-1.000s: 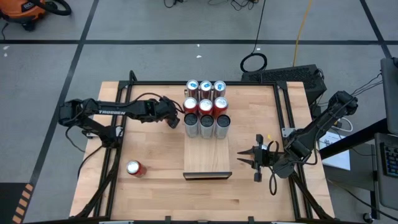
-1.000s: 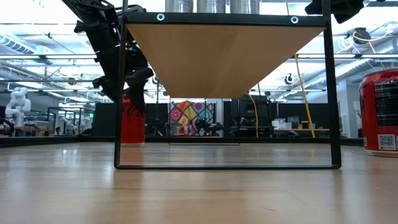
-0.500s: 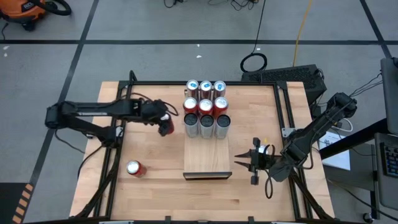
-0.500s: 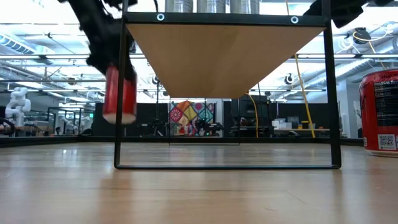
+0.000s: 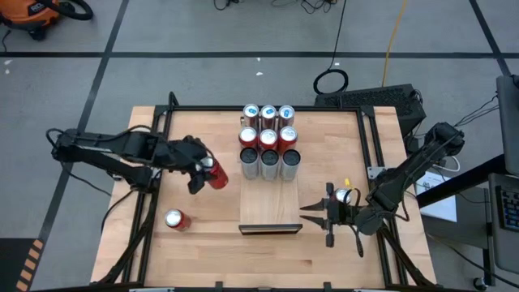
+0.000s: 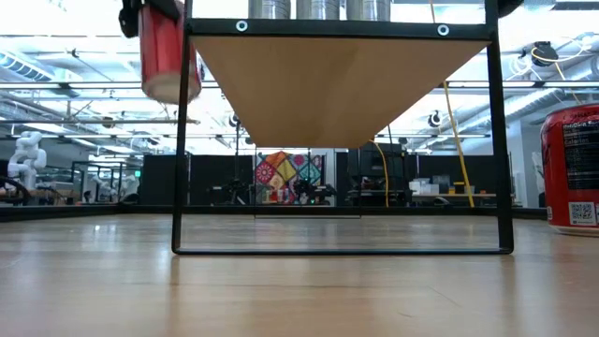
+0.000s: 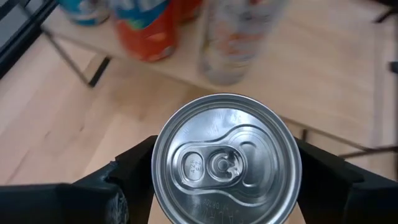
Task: Place canned beverage on shelf
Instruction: Put the top red black soda can on the shelf
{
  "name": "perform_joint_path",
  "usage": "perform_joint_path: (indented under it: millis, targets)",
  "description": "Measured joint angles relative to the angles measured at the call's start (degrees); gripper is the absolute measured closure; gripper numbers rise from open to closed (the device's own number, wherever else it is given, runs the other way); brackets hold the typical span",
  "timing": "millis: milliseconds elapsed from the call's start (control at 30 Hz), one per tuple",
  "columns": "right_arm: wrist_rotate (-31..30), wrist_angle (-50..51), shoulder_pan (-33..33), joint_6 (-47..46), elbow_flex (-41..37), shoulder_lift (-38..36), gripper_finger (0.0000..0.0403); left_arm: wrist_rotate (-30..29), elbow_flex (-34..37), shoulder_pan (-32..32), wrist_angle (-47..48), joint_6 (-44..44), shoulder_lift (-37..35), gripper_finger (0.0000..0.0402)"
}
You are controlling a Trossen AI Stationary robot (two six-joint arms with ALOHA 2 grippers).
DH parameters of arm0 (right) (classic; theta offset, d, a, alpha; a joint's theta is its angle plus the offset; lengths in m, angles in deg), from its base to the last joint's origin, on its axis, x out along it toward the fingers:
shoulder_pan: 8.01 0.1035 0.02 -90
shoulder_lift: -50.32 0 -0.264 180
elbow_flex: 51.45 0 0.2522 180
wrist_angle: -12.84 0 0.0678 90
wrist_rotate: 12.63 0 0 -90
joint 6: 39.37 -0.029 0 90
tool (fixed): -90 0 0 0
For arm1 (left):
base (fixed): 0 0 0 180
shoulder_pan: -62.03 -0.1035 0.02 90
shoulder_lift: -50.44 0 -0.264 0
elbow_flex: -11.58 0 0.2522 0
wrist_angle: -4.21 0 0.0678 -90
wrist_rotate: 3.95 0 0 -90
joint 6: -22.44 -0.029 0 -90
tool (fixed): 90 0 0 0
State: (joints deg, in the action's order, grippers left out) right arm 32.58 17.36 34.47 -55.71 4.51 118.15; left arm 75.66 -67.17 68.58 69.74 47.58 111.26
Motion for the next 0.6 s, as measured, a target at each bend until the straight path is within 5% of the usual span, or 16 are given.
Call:
perform_joint_path:
  millis: [333, 600]
  targets:
    - [-3.1, -17.4, -1.3, 6.1, 0.0, 6.4, 0.0329, -0.1, -4.5, 10.4, -4.6, -6.7, -0.2, 0.0116]
    - [-0.4, -19.2, -1.8, 9.6, 6.7, 12.5, 0.0313, -0.5, -4.8, 17.4, -12.2, -19.1, 1.4, 0.0116]
